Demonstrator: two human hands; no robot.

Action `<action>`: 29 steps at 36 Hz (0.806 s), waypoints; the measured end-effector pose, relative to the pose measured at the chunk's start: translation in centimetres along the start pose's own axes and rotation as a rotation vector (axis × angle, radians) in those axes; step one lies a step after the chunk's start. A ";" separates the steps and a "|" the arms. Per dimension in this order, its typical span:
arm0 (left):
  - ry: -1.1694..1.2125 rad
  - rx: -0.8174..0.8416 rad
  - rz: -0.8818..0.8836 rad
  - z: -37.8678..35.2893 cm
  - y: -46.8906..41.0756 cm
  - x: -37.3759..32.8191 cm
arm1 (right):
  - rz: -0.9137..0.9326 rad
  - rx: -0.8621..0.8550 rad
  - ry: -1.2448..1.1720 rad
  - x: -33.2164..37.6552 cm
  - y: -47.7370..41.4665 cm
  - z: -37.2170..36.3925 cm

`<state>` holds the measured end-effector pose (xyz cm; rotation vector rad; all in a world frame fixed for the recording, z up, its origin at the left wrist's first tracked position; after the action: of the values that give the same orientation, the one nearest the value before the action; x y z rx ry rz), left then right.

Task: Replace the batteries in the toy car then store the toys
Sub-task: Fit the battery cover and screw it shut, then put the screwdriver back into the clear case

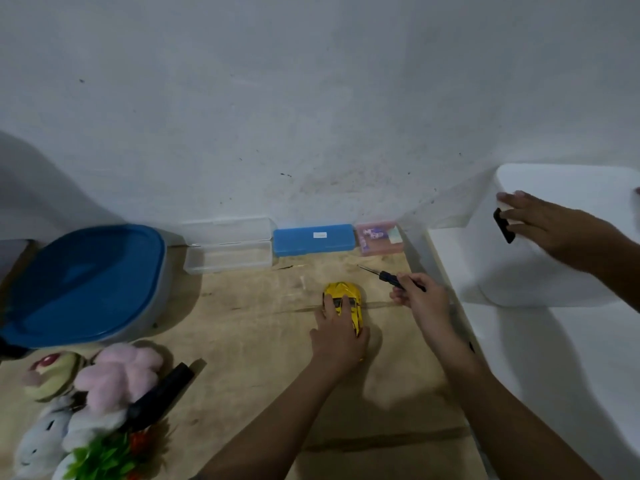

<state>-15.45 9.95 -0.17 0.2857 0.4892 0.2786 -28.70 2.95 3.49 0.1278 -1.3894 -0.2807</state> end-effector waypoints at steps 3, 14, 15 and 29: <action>0.023 0.025 -0.046 0.2 -0.2 0.7 | -0.009 -0.019 0.012 0.1 -0.2 -1.0; 0.294 0.094 -0.164 3.4 -1.1 5.9 | 0.063 0.001 0.053 1.7 -0.7 -7.5; 0.300 0.028 -0.131 4.2 -1.4 6.9 | 0.078 0.010 0.075 1.8 -0.9 -8.4; 0.550 -0.395 0.390 11.2 -7.3 22.4 | 0.399 0.440 0.485 1.6 -3.0 -26.1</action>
<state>10.47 8.25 -2.48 -0.0941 0.9046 0.8350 -3.21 -2.29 -0.46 0.2582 -0.9450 0.3742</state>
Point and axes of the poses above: each hand's wrist, its own y-axis away from the middle knuckle, its own z-axis out of the back of the hand, x = y × z, the point moved 1 cm from there along -y, towards the middle knuckle, and after that the axes turned 2 degrees about z, right-handed, at the moved point
